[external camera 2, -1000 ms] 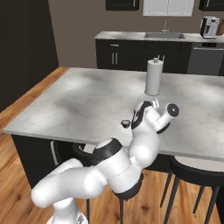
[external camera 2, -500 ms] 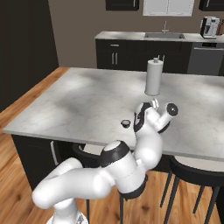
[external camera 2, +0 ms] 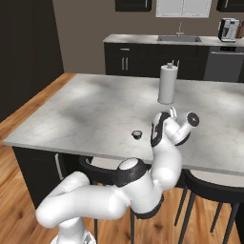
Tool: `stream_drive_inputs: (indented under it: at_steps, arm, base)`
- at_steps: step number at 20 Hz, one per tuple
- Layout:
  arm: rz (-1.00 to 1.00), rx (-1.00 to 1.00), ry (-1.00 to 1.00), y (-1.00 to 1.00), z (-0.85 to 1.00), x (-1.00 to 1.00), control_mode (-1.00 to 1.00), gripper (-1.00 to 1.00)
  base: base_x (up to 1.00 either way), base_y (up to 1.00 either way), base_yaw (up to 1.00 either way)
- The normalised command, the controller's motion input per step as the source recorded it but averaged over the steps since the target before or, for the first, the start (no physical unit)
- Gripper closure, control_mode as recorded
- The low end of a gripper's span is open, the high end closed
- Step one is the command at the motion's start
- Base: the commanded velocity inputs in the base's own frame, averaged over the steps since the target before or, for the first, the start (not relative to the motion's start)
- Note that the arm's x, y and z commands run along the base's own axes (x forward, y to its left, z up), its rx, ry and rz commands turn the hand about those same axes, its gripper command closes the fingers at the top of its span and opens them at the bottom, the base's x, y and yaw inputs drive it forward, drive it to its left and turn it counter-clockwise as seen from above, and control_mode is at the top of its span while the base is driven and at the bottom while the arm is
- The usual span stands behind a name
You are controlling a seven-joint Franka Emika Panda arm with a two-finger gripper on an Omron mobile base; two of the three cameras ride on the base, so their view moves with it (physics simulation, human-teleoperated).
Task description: Stack the yogurt containers by placing the smaller containers on top of the larger containers.
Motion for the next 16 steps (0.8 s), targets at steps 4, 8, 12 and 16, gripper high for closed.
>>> stream_drive_inputs:
  at_steps: [4, 8, 12, 16]
  arm:
    - [0.01, 0.0, 0.0, -0.12, -0.12, 0.0, -1.0, 1.0]
    - [0.0, 0.0, 0.0, 0.0, -0.13, 0.02, -1.0, -1.0]
    - [0.0, 0.0, 0.02, 0.0, -0.1, 0.06, -1.0, -1.0]
    - [0.0, 0.0, 0.0, 0.0, -0.02, -0.01, -1.0, -1.0]
  base:
    - [0.0, 0.0, 0.0]
    - [0.0, 0.0, 0.0]
    - [0.0, 0.0, 0.0]
    - [0.0, 0.0, 0.0]
